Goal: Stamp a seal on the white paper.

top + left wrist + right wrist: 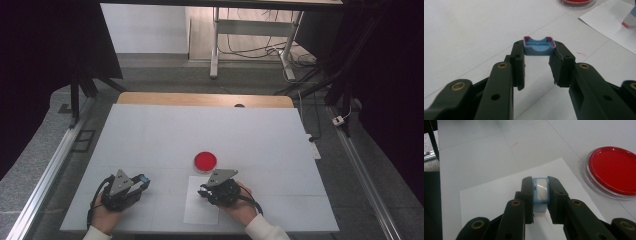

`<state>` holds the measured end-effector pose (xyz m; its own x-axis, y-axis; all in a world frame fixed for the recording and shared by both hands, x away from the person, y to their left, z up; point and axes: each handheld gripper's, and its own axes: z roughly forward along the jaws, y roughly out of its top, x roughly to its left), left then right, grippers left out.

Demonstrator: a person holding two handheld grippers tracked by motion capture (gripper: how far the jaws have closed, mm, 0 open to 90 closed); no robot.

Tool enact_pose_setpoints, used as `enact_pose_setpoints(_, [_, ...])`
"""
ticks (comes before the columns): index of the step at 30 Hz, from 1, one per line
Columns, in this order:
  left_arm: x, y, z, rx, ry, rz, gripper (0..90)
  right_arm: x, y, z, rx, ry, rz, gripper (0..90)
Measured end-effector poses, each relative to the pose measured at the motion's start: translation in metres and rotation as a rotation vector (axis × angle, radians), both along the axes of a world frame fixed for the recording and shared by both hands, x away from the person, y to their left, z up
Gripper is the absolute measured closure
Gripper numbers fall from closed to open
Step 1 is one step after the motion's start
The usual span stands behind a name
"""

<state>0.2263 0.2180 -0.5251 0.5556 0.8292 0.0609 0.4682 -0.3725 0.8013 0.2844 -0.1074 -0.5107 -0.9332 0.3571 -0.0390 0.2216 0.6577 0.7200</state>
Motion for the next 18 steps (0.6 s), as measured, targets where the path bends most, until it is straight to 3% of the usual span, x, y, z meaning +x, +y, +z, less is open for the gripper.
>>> enact_pose_setpoints(18, [0.0007,0.0011,-0.0005,0.002,0.0,0.002,65.5,-0.0019,-0.0013,-0.0001,0.023,-0.017,-0.004,75.1])
